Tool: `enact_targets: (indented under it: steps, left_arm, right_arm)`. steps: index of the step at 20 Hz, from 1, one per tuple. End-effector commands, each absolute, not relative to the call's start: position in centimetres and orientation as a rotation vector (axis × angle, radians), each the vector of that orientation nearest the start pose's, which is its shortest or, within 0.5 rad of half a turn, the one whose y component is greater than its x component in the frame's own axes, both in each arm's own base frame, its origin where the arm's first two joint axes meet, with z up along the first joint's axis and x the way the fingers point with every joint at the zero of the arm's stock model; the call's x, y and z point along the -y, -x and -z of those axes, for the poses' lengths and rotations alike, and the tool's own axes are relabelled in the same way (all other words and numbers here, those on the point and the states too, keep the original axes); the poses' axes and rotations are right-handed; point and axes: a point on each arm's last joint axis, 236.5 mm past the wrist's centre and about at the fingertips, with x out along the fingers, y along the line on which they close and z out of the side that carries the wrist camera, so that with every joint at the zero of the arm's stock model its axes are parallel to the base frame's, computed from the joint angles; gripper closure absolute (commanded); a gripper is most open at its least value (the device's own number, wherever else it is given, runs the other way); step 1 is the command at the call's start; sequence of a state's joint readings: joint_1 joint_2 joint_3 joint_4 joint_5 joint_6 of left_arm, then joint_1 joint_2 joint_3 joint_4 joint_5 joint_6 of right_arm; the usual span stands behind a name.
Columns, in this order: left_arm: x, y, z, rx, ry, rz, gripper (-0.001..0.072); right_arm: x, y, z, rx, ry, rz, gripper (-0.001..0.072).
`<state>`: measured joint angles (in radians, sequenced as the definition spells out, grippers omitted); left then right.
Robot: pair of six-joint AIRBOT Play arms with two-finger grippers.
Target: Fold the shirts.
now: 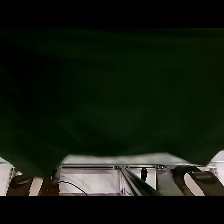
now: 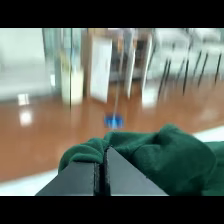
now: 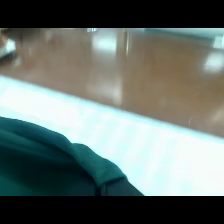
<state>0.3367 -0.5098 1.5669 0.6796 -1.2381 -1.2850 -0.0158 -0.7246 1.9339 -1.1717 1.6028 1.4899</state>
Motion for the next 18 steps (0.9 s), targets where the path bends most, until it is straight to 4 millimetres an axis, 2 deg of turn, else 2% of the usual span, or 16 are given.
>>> enact_targets:
  steps: [1,3,5,6,8,12,14,16,18]
  left_arm:
    - [11.2,-21.5,-39.2,-0.247,0.210,0.496,0.0685]
    - [9.9,-25.3,-33.4,-0.381,0.328,0.482,0.0685]
    - [9.8,-28.8,-27.4,-0.498,0.405,0.499,0.0685]
    - [10.3,-30.6,-24.6,-0.550,0.437,0.510,0.0685]
    - [12.2,-33.9,-20.3,-0.617,0.461,0.537,0.0685]
    - [16.1,-41.8,-14.3,-0.624,0.455,0.492,0.0685]
    - [17.2,-44.9,-11.5,-0.633,0.458,0.449,0.0685]
    - [18.5,-46.6,-8.7,-0.681,0.456,0.445,0.0685]
    - [20.0,-47.5,-6.5,-0.733,0.486,0.450,0.0684]
  right_arm:
    - [-9.2,-21.1,-36.7,-0.554,-0.041,-0.412,0.0696]
    - [-9.0,-24.5,-32.2,-0.650,-0.080,-0.398,0.0697]
    - [-8.9,-28.0,-27.3,-0.764,-0.125,-0.387,0.0698]
    - [-8.8,-29.8,-24.9,-0.824,-0.146,-0.379,0.0698]
    - [-8.7,-33.6,-20.9,-0.920,-0.170,-0.370,0.0698]
    - [-8.1,-41.7,-13.1,-1.018,-0.282,-0.319,0.0698]
    - [-7.1,-45.7,-10.6,-1.001,-0.429,-0.293,0.0696]
    - [-5.3,-49.5,-9.0,-0.958,-0.587,-0.262,0.0696]
    - [-4.0,-52.0,-7.6,-0.934,-0.725,-0.246,0.0696]
